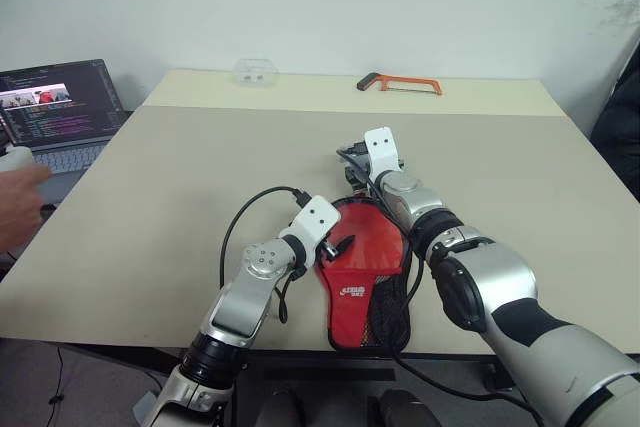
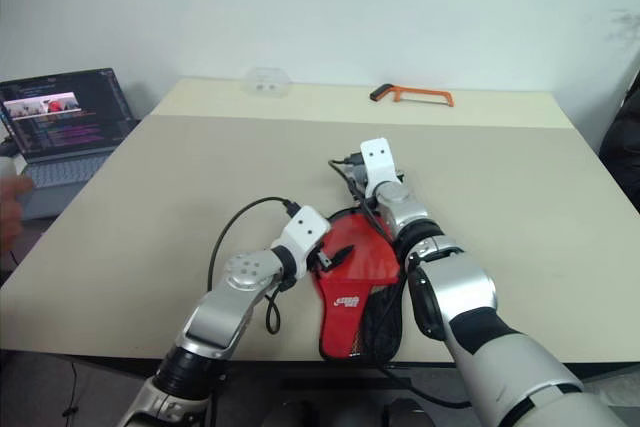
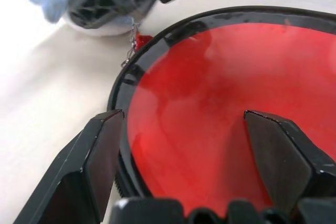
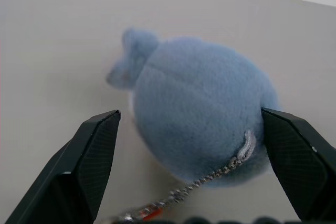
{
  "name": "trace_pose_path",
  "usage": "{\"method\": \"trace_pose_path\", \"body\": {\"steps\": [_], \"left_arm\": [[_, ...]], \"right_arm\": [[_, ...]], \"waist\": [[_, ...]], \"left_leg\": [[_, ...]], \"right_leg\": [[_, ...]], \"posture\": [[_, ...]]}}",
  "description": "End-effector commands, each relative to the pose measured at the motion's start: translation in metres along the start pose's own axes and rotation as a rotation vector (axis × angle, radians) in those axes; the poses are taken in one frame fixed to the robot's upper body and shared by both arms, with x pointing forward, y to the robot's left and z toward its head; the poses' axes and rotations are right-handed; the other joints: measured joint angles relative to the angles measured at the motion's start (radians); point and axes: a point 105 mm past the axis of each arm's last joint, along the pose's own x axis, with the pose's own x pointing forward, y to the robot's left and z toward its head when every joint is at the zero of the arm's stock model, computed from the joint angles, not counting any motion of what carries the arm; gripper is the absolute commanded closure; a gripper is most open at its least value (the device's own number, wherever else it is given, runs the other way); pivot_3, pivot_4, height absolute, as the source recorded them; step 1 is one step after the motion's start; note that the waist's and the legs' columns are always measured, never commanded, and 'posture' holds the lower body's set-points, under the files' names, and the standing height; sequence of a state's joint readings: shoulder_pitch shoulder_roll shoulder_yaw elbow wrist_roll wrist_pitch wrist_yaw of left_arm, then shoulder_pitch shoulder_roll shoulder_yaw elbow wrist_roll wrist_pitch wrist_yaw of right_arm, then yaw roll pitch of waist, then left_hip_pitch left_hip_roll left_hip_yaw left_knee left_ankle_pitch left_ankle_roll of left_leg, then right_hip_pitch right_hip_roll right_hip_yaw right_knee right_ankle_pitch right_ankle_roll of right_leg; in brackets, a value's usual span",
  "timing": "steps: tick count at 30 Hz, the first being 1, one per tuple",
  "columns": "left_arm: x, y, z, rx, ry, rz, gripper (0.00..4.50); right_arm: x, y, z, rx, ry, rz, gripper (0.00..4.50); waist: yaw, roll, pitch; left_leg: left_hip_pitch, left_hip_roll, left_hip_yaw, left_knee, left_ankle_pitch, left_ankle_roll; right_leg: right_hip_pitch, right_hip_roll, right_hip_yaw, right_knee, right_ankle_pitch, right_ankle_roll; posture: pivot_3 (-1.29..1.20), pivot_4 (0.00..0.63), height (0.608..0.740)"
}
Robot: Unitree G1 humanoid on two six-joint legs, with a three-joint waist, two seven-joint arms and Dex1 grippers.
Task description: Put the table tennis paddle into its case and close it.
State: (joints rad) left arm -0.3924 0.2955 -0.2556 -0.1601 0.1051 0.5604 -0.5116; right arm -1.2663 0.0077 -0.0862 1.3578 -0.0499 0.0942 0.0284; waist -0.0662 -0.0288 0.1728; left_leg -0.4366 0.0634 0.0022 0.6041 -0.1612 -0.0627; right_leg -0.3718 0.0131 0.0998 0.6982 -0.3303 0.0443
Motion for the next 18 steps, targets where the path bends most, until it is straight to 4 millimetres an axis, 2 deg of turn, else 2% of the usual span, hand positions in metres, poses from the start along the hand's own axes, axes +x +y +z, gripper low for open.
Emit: {"method": "trace_pose_path", "body": {"steps": [1, 4, 14, 16, 18], "left_arm": [[-0.005, 0.002, 0.013, 0.024, -0.04, 0.025, 0.52], [-0.007, 0.003, 0.012, 0.021, -0.033, 0.037, 0.48], [-0.009, 0.006, 0.012, 0.019, -0.026, 0.057, 0.48], [-0.009, 0.005, 0.012, 0.017, -0.027, 0.057, 0.48], [-0.008, 0.005, 0.011, 0.017, -0.024, 0.054, 0.48]], "right_arm": [[0.0, -0.001, 0.002, -0.048, -0.016, -0.037, 0.0], [0.0, -0.004, -0.007, -0.066, 0.011, -0.066, 0.65], [0.0, -0.003, -0.009, -0.061, 0.015, -0.085, 3.97], [0.0, -0.007, -0.006, -0.046, 0.005, -0.097, 4.33], [-0.001, -0.014, 0.0, -0.023, -0.009, -0.114, 4.5]], "waist": [[0.0, 0.0, 0.0], [0.0, 0.0, 0.0], [-0.001, 0.0, 0.0], [-0.001, 0.0, 0.0], [-0.001, 0.0, 0.0]], "left_leg": [[0.0, 0.0, 0.0, 0.0, 0.0, 0.0], [0.0, 0.0, 0.0, 0.0, 0.0, 0.0], [0.0, 0.0, 0.0, 0.0, 0.0, 0.0], [0.0, 0.0, 0.0, -0.001, 0.0, 0.0], [0.0, 0.0, 0.0, -0.001, 0.0, 0.0]], "right_leg": [[0.0, 0.0, 0.0, 0.0, 0.0, 0.0], [0.0, 0.0, 0.0, 0.0, 0.0, 0.0], [0.0, 0.0, 0.0, 0.0, 0.0, 0.0], [0.0, 0.0, 0.0, 0.0, 0.0, 0.0], [0.0, 0.0, 0.0, 0.0, 0.0, 0.0]], "posture": [[0.0, 0.15, 0.74], [0.0, 0.15, 0.74], [0.0, 0.15, 0.74], [0.0, 0.15, 0.74], [0.0, 0.15, 0.74]]}}
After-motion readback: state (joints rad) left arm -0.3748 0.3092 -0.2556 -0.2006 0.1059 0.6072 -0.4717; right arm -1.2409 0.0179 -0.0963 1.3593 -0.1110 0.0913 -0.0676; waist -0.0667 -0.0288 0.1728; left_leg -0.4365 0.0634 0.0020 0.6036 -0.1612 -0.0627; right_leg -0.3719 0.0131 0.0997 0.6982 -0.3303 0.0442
